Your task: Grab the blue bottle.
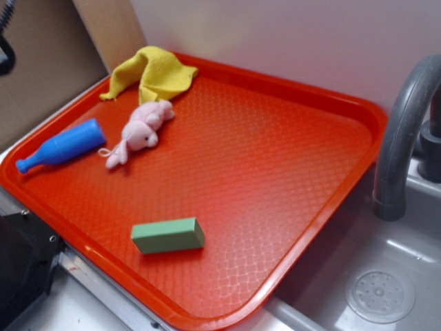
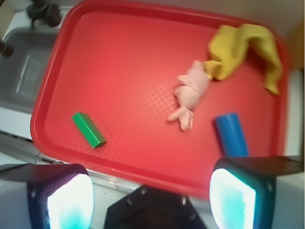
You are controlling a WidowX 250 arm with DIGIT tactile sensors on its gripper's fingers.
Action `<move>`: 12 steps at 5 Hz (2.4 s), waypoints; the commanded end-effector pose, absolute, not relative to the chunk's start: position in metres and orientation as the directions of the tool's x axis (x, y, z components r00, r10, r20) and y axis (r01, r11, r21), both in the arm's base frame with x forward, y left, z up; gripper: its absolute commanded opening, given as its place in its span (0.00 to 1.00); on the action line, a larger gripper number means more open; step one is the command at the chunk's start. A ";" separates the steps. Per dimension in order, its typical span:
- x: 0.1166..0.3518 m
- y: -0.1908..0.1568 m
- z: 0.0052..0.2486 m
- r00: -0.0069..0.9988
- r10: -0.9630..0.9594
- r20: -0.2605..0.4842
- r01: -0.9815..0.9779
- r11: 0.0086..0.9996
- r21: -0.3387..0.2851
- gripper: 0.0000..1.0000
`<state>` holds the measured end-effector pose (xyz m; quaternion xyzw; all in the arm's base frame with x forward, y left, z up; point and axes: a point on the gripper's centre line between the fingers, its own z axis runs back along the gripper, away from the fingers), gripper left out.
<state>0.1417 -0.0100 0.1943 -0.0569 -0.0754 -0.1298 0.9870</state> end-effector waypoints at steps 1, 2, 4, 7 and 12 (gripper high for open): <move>0.189 0.048 0.119 0.938 -0.324 0.123 0.338 0.934 -0.113 1.00; 0.196 0.075 0.071 0.947 -0.320 0.014 0.320 0.946 -0.055 1.00; 0.197 0.072 0.021 0.924 -0.377 -0.058 0.375 0.926 -0.043 1.00; 0.221 0.083 0.028 0.938 -0.339 -0.073 0.339 0.941 -0.020 0.00; 0.237 -0.051 0.183 0.996 0.089 0.028 -0.091 0.994 0.060 0.00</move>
